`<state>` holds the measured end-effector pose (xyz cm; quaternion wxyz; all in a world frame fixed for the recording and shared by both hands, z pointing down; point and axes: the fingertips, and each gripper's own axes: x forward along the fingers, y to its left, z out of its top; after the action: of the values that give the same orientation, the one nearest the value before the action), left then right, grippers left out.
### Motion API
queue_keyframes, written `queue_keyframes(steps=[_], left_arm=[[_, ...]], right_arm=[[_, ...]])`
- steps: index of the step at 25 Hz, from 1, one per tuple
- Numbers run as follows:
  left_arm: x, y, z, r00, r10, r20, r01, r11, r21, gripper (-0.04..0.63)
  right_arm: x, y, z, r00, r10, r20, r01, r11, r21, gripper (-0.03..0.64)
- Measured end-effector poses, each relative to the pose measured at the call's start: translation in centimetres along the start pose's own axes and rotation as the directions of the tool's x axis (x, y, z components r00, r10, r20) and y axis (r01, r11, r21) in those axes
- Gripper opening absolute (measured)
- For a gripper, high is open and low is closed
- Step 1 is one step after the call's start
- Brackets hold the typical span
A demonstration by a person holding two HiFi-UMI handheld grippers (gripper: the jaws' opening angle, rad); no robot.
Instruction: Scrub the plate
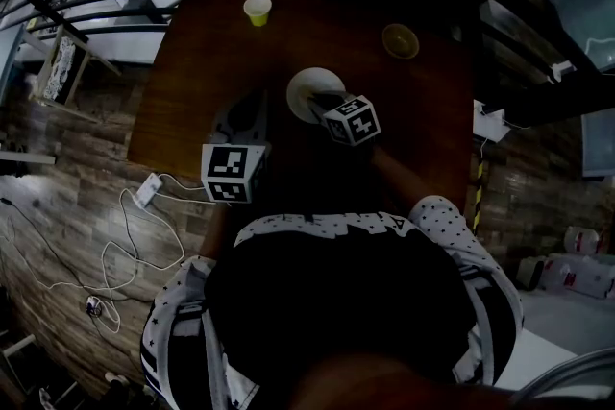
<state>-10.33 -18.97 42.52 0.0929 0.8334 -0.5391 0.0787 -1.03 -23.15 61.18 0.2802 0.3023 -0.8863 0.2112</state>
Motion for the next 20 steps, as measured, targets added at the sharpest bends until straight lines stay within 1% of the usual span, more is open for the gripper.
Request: queue_keyframes(steps=[11,20], left_arm=[[-0.2,0.2,0.1,1.0,-0.003,0.007,0.003,1.0,0.005,0.014],[-0.2,-0.1,0.3,1.0,-0.011,0.012,0.01,1.0,0.008,0.014]], right_arm=[[-0.2,1.1,-0.7,1.0,0.025,-0.018,-0.025,1.0,-0.001,0.049],[-1.3,2.9,-1.1,0.997,0.069,-0.038,-0.068,0.998,0.013,0.051]])
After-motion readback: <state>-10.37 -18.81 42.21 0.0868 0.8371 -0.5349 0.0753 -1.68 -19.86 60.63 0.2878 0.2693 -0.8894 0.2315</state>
